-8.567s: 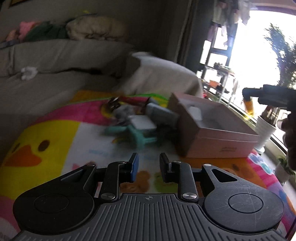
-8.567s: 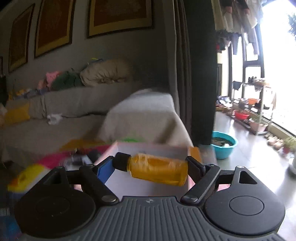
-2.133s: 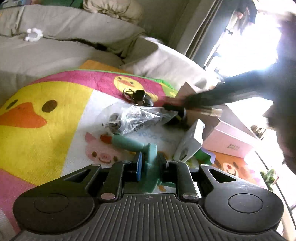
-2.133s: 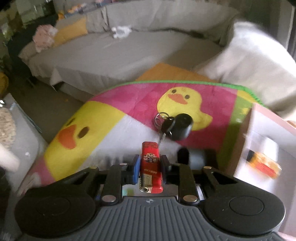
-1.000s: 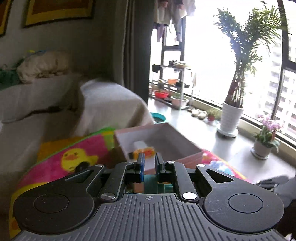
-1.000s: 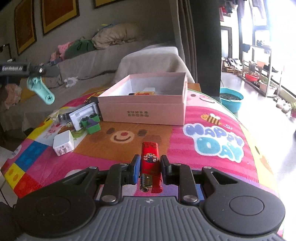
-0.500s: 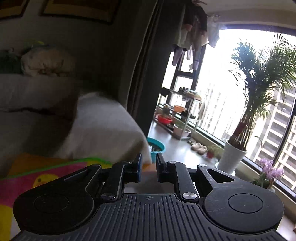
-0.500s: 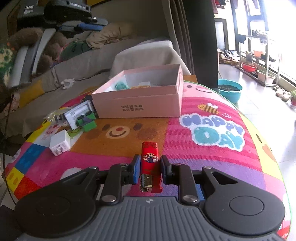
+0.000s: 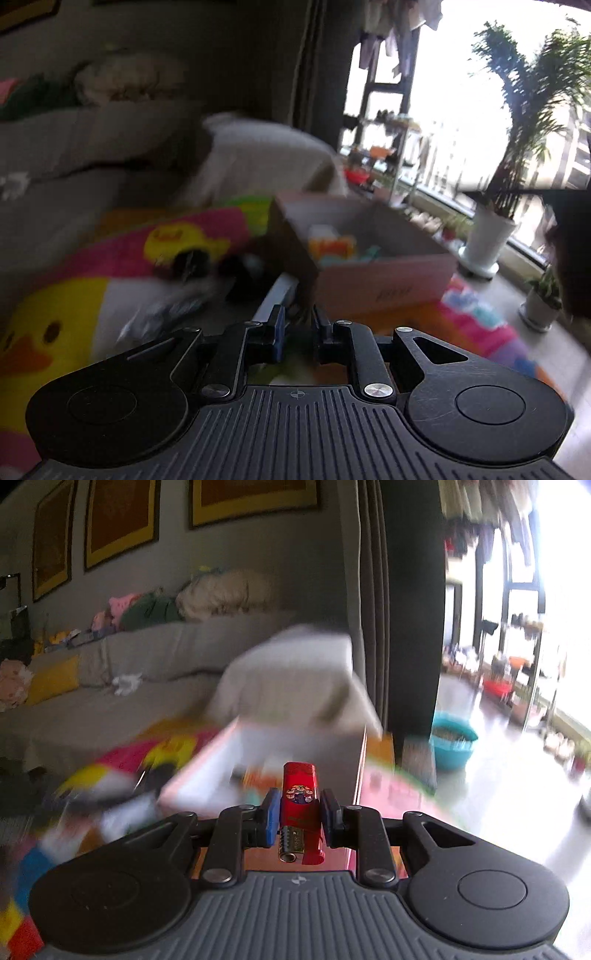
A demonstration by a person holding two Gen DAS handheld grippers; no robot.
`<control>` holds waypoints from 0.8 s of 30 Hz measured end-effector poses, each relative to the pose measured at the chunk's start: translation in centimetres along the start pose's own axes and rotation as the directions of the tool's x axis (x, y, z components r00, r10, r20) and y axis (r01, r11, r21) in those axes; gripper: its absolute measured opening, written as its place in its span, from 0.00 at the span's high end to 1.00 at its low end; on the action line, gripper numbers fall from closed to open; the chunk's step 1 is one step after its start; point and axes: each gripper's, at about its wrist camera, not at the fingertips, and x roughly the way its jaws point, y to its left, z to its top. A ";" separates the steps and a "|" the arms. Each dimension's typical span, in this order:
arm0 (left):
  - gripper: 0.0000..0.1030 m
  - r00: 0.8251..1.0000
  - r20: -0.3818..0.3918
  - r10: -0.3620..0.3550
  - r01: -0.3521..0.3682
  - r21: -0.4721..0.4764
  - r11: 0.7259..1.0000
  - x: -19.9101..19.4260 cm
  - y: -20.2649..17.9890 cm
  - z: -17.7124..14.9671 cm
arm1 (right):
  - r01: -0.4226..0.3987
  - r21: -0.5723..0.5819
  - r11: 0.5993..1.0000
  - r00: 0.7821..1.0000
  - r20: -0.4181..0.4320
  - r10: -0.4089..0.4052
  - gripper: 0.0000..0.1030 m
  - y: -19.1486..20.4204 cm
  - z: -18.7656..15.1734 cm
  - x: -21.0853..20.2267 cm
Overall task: Organize rigid objects
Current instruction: 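Drop the red lighter into the pink box with the right gripper while the left drops the toy in, then grasp the black key fob with key rings with the left gripper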
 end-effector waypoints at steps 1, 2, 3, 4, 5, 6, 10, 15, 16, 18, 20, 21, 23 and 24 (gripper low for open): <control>0.83 1.000 -0.009 0.022 -0.022 -0.004 1.000 -0.1 0.6 -0.4 | 0.023 -0.026 0.999 0.999 0.029 -0.022 0.76 0.3 1.3 1.0; 0.83 0.999 -0.013 0.040 -0.040 -0.008 0.999 -0.1 1.0 -0.6 | 0.050 -0.046 0.998 0.998 0.049 -0.048 0.72 0.5 2.3 2.0; 0.83 0.998 -0.015 0.058 -0.058 -0.017 0.998 -0.1 1.6 -0.8 | 0.075 -0.060 0.995 0.996 0.045 -0.073 0.61 0.8 3.2 3.0; 0.83 0.997 -0.019 0.069 -0.069 -0.028 0.997 0.1 2.2 -0.8 | 0.086 -0.059 0.995 0.996 0.033 -0.084 0.53 0.9 3.8 3.8; 0.83 0.997 -0.024 0.076 -0.077 -0.044 0.996 0.2 3.1 -0.8 | 0.084 -0.048 0.995 0.996 0.023 -0.082 0.51 1.0 4.1 4.2; 0.83 0.997 -0.026 0.078 -0.080 -0.060 0.995 -0.1 3.8 -1.2 | 0.070 -0.037 0.997 0.997 0.012 -0.070 0.48 1.1 4.1 4.5; 0.83 0.997 -0.029 0.078 -0.081 -0.100 0.992 0.3 5.5 -1.5 | 0.034 -0.005 0.999 0.998 -0.048 -0.034 0.35 1.9 1.5 4.6; 0.83 0.997 0.013 0.073 -0.071 -0.103 0.992 0.2 5.9 -1.2 | 0.039 -0.002 0.999 0.992 -0.119 -0.039 0.34 2.9 -4.0 3.9; 0.83 0.997 0.016 0.070 -0.068 -0.106 0.992 0.3 6.0 -0.8 | 0.042 0.005 0.999 0.989 -0.143 -0.041 0.34 2.9 -5.2 3.6; 0.83 0.997 0.027 0.067 -0.064 -0.110 0.992 0.6 6.0 0.0 | 0.013 0.027 1.000 0.979 -0.202 -0.008 0.34 3.0 -6.8 3.5; 0.83 0.997 0.050 0.056 -0.051 -0.098 0.994 1.0 5.9 1.2 | -0.026 0.074 0.997 0.968 -0.248 0.044 0.34 2.9 -8.4 3.3; 0.83 0.997 0.062 0.049 -0.044 -0.078 0.996 1.3 5.9 2.0 | -0.033 0.090 0.995 0.966 -0.254 0.055 0.34 3.0 -9.0 3.2; 0.83 0.996 0.069 0.059 -0.055 -0.051 0.997 2.4 6.1 3.7 | -0.039 0.107 0.994 0.964 -0.258 0.066 0.34 3.3 -10.1 3.0; 0.83 0.995 0.062 0.079 -0.075 -0.058 0.995 3.2 6.5 4.7 | -0.033 0.096 0.995 0.967 -0.250 0.056 0.34 3.6 -10.4 3.0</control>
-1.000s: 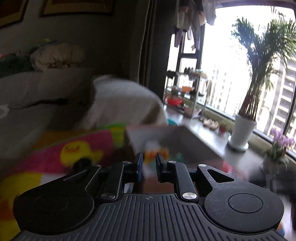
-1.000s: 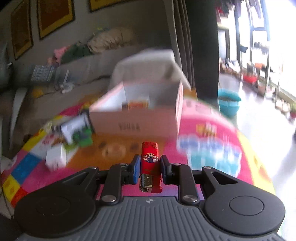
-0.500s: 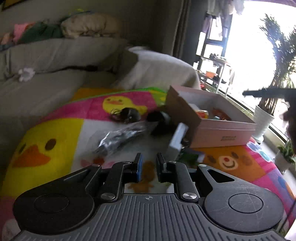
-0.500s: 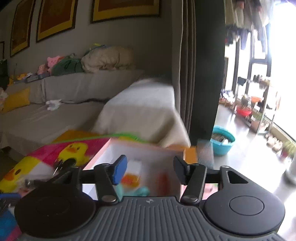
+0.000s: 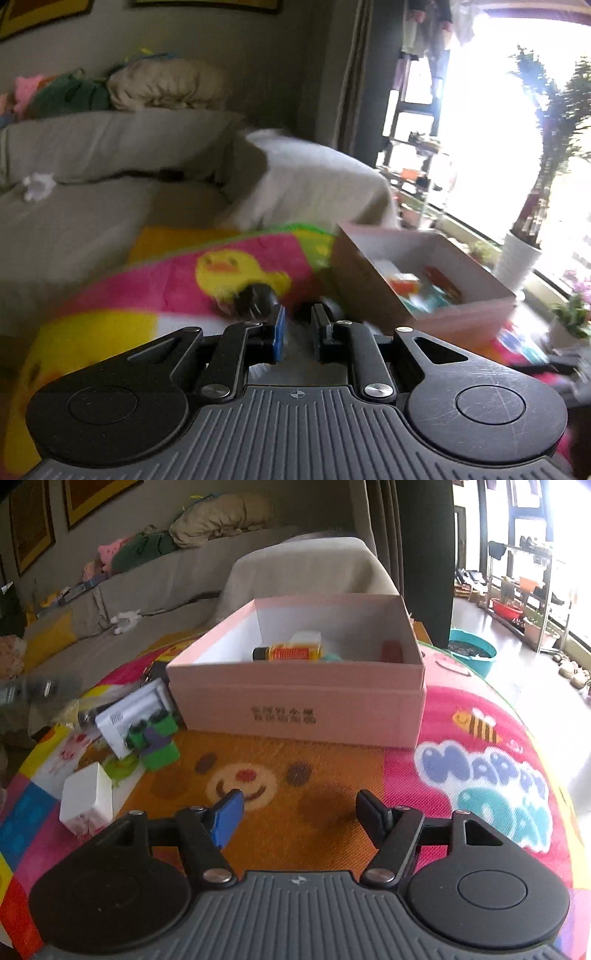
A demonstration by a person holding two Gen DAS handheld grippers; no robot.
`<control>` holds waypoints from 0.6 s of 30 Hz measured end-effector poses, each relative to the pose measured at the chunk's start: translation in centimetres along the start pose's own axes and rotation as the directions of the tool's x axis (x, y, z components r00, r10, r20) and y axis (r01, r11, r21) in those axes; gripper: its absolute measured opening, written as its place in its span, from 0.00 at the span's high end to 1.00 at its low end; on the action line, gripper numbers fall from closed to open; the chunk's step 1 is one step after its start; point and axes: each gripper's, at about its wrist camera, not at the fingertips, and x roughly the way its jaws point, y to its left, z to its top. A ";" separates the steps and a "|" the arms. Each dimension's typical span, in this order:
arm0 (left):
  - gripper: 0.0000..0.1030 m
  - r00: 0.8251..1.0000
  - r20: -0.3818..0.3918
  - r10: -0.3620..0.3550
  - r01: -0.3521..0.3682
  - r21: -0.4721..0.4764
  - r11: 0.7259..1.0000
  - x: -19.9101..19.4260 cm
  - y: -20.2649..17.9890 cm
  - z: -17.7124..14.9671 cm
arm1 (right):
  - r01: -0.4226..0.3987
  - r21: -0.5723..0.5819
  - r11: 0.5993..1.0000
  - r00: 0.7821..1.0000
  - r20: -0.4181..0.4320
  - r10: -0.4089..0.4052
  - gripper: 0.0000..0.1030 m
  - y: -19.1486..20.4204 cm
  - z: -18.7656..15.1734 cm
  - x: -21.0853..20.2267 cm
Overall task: Organize rigid objects
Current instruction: 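Grasp the black key fob with key rings with the left gripper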
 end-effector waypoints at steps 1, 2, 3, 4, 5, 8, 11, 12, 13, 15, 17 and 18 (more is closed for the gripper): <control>0.83 1.000 -0.013 0.019 -0.019 -0.016 1.000 1.1 0.5 0.8 | 0.009 -0.012 1.000 1.000 0.007 -0.009 0.34 0.3 -0.2 0.0; 0.83 0.999 -0.034 0.034 -0.036 -0.045 0.998 2.4 1.1 1.7 | 0.018 -0.023 1.000 1.000 0.012 -0.018 0.34 0.5 -0.3 0.0; 0.83 0.998 -0.059 0.038 -0.042 -0.074 0.996 3.6 1.8 2.3 | 0.023 -0.031 0.999 1.000 0.014 -0.023 0.34 0.7 -0.3 -0.1; 0.83 0.995 -0.089 0.039 -0.048 -0.104 0.993 4.9 2.4 2.8 | 0.023 -0.036 0.999 1.000 0.016 -0.022 0.34 0.8 -0.4 -0.2; 0.83 0.992 -0.120 0.036 -0.053 -0.138 0.989 6.3 3.1 3.1 | 0.023 -0.036 0.999 1.000 0.017 -0.023 0.34 0.8 -0.5 -0.2; 0.83 0.980 -0.194 0.050 -0.093 -0.219 0.971 9.4 4.5 3.5 | 0.018 -0.027 0.999 1.000 0.022 -0.017 0.34 0.5 -0.3 -0.2; 0.83 0.969 -0.212 0.127 -0.181 -0.264 0.947 11.3 5.5 3.6 | 0.009 -0.016 1.000 1.000 0.024 -0.009 0.34 0.3 0.1 0.1; 0.83 0.968 -0.209 0.140 -0.196 -0.275 0.941 11.8 5.7 3.6 | 0.008 -0.014 1.000 1.000 0.025 -0.007 0.34 0.3 0.1 0.1; 0.83 0.968 -0.211 0.137 -0.194 -0.285 0.939 12.3 5.9 3.6 | 0.006 -0.012 1.000 1.000 0.026 -0.006 0.34 0.2 0.1 0.1; 0.83 0.969 -0.226 0.099 -0.167 -0.304 0.938 13.5 5.8 3.6 | 0.004 -0.011 1.000 1.000 0.027 -0.004 0.33 0.2 0.0 0.1; 0.83 0.969 -0.237 0.075 -0.148 -0.305 0.941 14.3 5.4 3.6 | 0.008 -0.015 1.000 1.000 0.026 -0.007 0.33 0.3 0.0 0.0; 0.83 0.967 -0.247 0.068 -0.141 -0.291 0.946 14.6 5.0 3.7 | 0.011 -0.018 1.000 1.000 0.025 -0.010 0.33 0.3 0.0 0.0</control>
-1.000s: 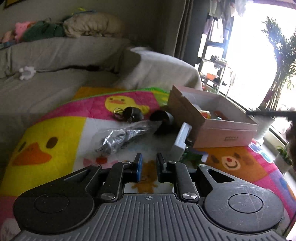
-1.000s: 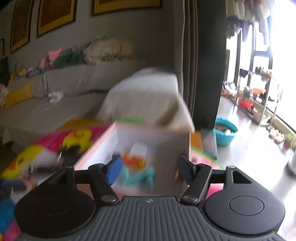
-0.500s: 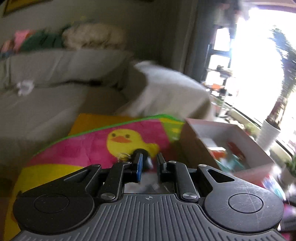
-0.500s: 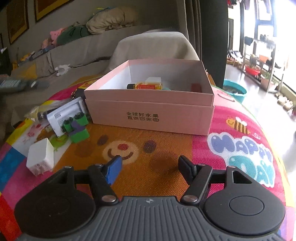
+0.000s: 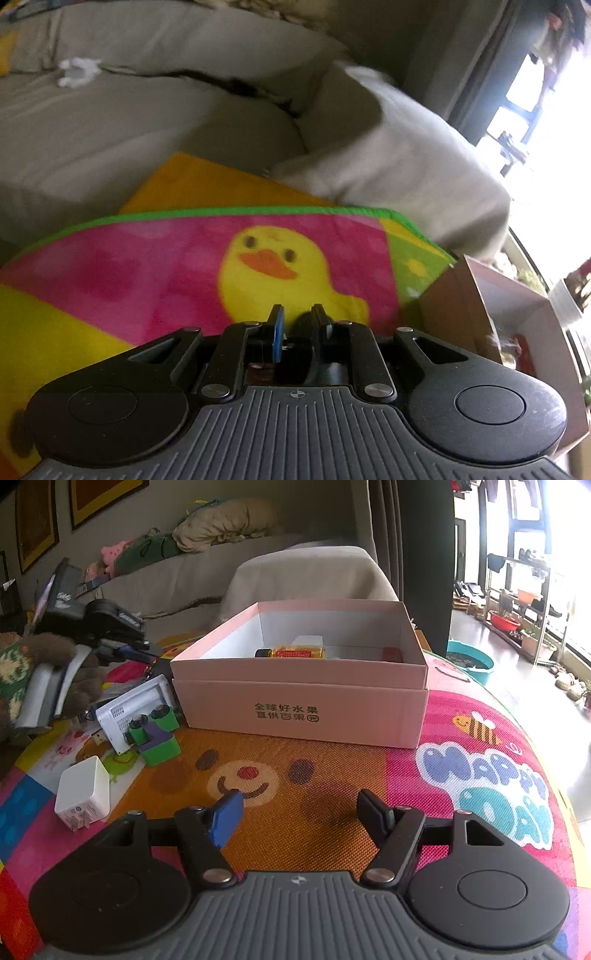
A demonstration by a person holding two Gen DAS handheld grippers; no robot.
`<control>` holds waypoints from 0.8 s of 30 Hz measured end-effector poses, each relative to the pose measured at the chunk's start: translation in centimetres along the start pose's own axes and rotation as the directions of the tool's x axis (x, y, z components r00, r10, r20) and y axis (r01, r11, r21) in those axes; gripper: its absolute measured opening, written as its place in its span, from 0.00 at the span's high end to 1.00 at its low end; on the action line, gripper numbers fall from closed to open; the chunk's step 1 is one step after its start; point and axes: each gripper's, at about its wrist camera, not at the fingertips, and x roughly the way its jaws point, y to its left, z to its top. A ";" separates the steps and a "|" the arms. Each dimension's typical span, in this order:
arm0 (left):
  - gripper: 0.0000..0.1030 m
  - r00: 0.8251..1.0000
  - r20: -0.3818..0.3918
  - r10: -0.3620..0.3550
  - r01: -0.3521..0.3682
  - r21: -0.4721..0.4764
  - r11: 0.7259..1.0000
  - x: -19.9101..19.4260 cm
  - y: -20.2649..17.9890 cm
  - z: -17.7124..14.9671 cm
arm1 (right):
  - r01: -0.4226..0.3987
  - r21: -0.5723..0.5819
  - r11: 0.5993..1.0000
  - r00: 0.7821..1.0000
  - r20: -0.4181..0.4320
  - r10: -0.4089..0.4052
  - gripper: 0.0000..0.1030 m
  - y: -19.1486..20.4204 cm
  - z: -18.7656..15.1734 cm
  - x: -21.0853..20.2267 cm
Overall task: Organize rigid objects
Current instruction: 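Grasp the black key fob with key rings with the left gripper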
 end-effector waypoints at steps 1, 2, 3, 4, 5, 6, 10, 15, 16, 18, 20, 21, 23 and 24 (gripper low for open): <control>0.82 1.000 -0.017 0.003 -0.002 0.027 1.000 0.4 -0.5 -0.1 | 0.004 -0.004 1.000 1.000 0.000 -0.004 0.33 0.1 0.0 0.0; 0.79 0.999 -0.034 0.016 -0.013 0.070 0.997 0.7 -1.2 -0.4 | 0.007 -0.009 1.000 1.000 -0.001 -0.007 0.33 0.2 0.0 0.0; 0.79 0.999 -0.021 0.024 -0.022 0.112 0.993 0.7 -1.7 -0.7 | 0.010 -0.013 1.000 1.000 -0.001 -0.010 0.33 0.2 0.0 0.0; 0.79 0.999 -0.017 0.033 -0.030 0.161 0.986 0.6 -2.4 -1.1 | 0.013 -0.015 1.000 1.000 -0.002 -0.013 0.33 0.3 0.0 0.0; 0.79 0.999 -0.017 0.032 -0.028 0.212 0.977 0.4 -3.0 -1.4 | 0.014 -0.016 1.000 1.000 -0.002 -0.014 0.33 0.3 0.0 0.1; 0.79 1.000 -0.017 0.026 -0.021 0.258 0.966 0.3 -3.5 -1.9 | 0.015 -0.018 1.000 1.000 -0.003 -0.015 0.33 0.4 0.0 0.1; 0.79 1.000 0.007 0.017 -0.019 0.429 0.903 -0.4 -5.4 -3.5 | 0.021 -0.027 0.999 1.000 -0.006 -0.022 0.32 0.5 0.0 0.2; 0.73 1.000 -0.019 0.008 0.003 0.498 0.867 -1.2 -5.8 -3.8 | 0.035 -0.042 0.999 0.999 -0.008 -0.036 0.32 0.9 -0.1 0.3; 0.70 1.000 -0.018 0.010 0.000 0.513 0.859 -1.3 -5.8 -3.9 | 0.036 -0.043 0.998 0.999 -0.008 -0.036 0.32 0.9 -0.1 0.3; 0.65 1.000 -0.003 0.027 -0.022 0.542 0.840 -1.7 -5.6 -4.0 | 0.036 -0.043 0.998 0.999 -0.009 -0.036 0.32 0.9 -0.1 0.3; 0.62 0.999 0.007 0.049 -0.045 0.550 0.834 -1.7 -5.1 -3.8 | 0.036 -0.044 0.998 0.999 -0.009 -0.037 0.32 0.9 -0.1 0.3; 0.62 0.999 0.005 0.049 -0.044 0.551 0.834 -1.8 -4.9 -3.7 | 0.037 -0.044 0.998 0.999 -0.009 -0.037 0.32 0.9 -0.1 0.3; 0.67 1.000 -0.027 -0.001 0.016 0.554 0.832 -1.9 -4.5 -3.7 | 0.036 -0.044 0.998 0.999 -0.008 -0.037 0.32 0.9 -0.1 0.3; 0.68 0.998 -0.050 -0.039 0.060 0.557 0.828 -2.0 -4.4 -3.8 | 0.036 -0.044 0.998 0.999 -0.008 -0.037 0.32 0.9 -0.1 0.3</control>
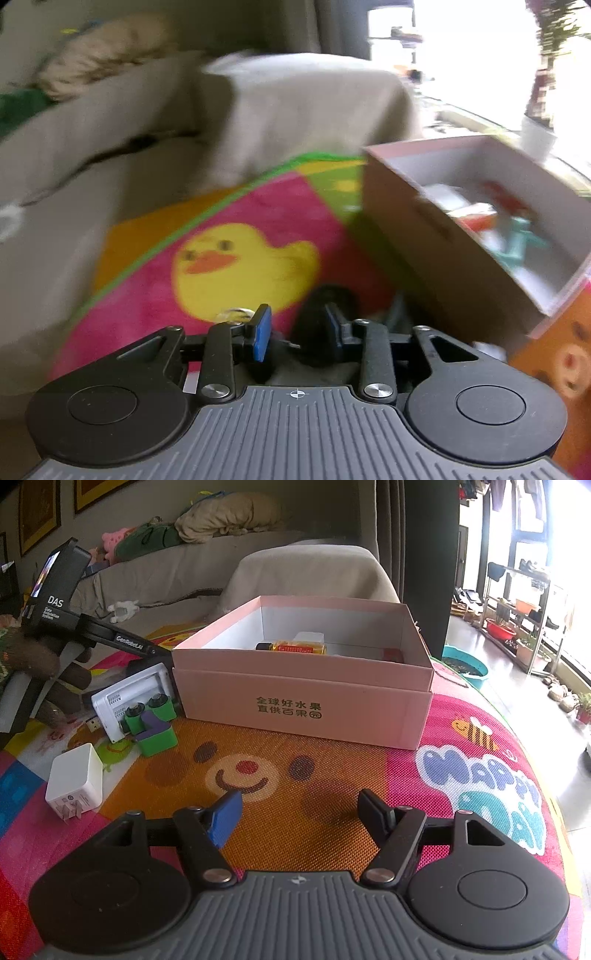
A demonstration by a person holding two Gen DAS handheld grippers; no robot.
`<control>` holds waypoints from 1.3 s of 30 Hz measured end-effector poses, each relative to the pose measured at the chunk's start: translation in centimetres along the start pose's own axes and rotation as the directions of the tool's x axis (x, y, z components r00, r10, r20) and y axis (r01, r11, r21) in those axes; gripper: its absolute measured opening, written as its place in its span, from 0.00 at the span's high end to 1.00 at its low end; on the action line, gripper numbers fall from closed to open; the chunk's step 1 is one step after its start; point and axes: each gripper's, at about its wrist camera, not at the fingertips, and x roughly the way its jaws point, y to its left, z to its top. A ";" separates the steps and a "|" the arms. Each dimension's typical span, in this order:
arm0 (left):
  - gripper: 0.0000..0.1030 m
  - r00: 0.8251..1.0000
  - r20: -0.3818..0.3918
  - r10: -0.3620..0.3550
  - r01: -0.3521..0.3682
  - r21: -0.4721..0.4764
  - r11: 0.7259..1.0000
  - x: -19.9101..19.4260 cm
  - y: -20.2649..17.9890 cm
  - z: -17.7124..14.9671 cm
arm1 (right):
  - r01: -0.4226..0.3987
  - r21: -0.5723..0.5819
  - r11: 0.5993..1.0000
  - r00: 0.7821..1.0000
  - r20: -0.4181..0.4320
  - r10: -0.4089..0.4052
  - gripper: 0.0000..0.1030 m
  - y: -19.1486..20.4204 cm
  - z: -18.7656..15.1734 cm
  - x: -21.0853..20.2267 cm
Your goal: Organize rigid objects
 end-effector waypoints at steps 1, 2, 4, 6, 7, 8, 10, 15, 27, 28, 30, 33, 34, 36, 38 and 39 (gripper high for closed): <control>0.69 0.999 -0.007 -0.043 0.043 0.004 0.999 0.0 0.0 -0.1 | 0.000 0.000 1.000 1.000 0.000 0.000 0.32 0.0 0.0 0.0; 0.68 0.998 -0.005 -0.067 0.067 0.004 0.998 0.0 0.0 -0.1 | 0.000 0.000 1.000 1.000 0.000 0.000 0.32 0.0 0.0 0.0; 0.68 0.998 0.002 -0.068 0.068 0.013 0.998 0.1 -0.2 -0.2 | 0.000 0.000 1.000 1.000 0.000 0.000 0.32 0.0 0.0 0.0; 0.64 0.999 -0.003 -0.052 0.052 0.004 0.999 0.4 -0.3 0.0 | 0.001 -0.001 1.000 1.000 0.000 -0.001 0.32 0.0 0.0 0.0; 0.62 0.999 -0.005 -0.038 0.038 -0.001 0.999 0.6 -0.3 0.2 | 0.001 -0.002 1.000 1.000 0.000 -0.001 0.32 0.0 0.0 0.0; 0.65 1.000 -0.005 -0.029 0.029 0.000 1.000 0.8 -0.4 0.3 | 0.002 -0.002 1.000 1.000 0.000 -0.002 0.32 0.0 0.0 0.0; 0.63 0.999 -0.017 -0.034 0.034 0.021 0.999 1.1 -0.7 0.5 | 0.002 -0.002 1.000 1.000 0.000 -0.002 0.32 0.0 0.0 0.0; 0.64 0.996 -0.047 -0.077 0.082 0.137 0.987 0.9 -1.8 0.7 | 0.002 -0.003 1.000 1.000 0.000 -0.002 0.32 0.0 0.0 0.0; 0.64 0.998 -0.062 0.006 0.007 0.206 0.979 2.0 -2.7 0.8 | 0.003 -0.003 1.000 1.000 0.000 -0.003 0.32 0.0 0.0 0.0; 0.64 0.998 -0.061 0.001 0.011 0.201 0.980 2.0 -2.6 0.8 | 0.003 -0.003 1.000 1.000 0.000 -0.003 0.32 0.0 0.0 0.0; 0.62 0.998 -0.060 -0.016 0.026 0.163 0.986 2.1 -2.0 0.9 | 0.002 -0.002 1.000 1.000 0.000 -0.002 0.32 0.0 0.0 0.0; 0.58 0.998 -0.049 -0.036 0.040 0.100 0.994 2.4 -1.2 0.9 | 0.003 -0.002 1.000 1.000 0.000 -0.003 0.32 0.0 0.0 0.0; 0.57 0.998 -0.051 -0.047 0.050 0.065 0.997 2.6 -0.9 1.0 | 0.002 -0.002 1.000 1.000 0.000 -0.002 0.31 0.0 0.0 0.0; 0.58 0.996 -0.052 -0.074 0.073 -0.020 0.997 2.8 -0.1 1.1 | 0.001 -0.001 1.000 1.000 0.001 -0.001 0.31 0.0 0.0 0.0; 0.59 0.997 -0.025 -0.073 0.072 -0.030 0.997 2.5 -0.1 0.6 | 0.000 -0.001 1.000 1.000 0.001 0.000 0.31 0.0 0.0 0.0; 0.59 0.998 -0.008 -0.060 0.060 -0.018 0.998 2.2 -0.3 0.2 | -0.001 0.000 1.000 1.000 0.001 0.001 0.31 0.0 0.0 0.0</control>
